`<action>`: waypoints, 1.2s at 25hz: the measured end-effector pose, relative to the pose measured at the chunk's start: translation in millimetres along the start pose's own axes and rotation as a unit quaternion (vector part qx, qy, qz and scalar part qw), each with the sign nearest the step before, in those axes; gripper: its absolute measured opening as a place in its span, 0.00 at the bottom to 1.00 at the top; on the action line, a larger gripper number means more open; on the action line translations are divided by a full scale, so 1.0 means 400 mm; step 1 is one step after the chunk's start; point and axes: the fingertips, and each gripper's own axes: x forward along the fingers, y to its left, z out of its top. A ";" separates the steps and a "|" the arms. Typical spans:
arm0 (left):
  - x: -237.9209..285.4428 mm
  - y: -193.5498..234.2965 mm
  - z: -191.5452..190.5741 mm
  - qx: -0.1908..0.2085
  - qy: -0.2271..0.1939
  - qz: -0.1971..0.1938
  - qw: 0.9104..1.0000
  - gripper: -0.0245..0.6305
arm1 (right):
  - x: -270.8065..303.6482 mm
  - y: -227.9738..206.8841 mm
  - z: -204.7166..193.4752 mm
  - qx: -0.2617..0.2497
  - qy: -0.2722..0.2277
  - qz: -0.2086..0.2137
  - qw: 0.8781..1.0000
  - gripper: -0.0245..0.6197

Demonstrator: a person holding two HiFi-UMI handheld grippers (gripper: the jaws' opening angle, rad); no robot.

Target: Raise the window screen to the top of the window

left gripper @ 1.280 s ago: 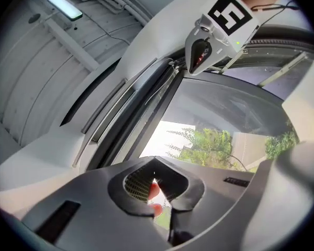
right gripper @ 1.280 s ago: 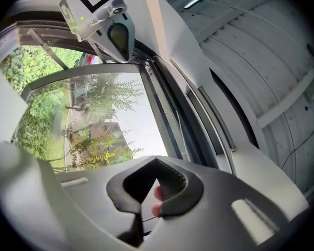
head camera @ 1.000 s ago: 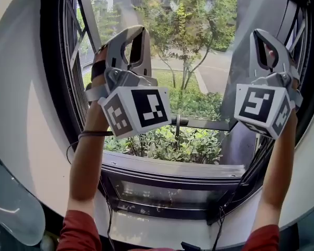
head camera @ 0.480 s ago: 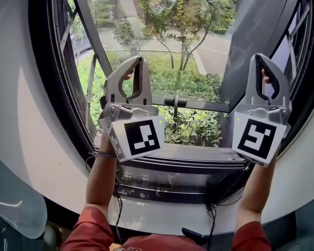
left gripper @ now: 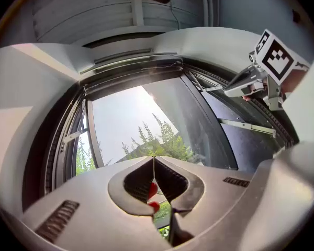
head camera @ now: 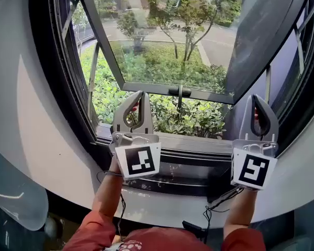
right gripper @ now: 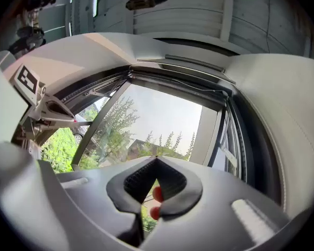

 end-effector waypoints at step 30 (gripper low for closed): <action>-0.317 -0.194 -0.331 -0.141 0.160 -0.062 0.975 0.05 | -0.341 0.291 -0.381 0.209 0.151 0.061 0.964 0.05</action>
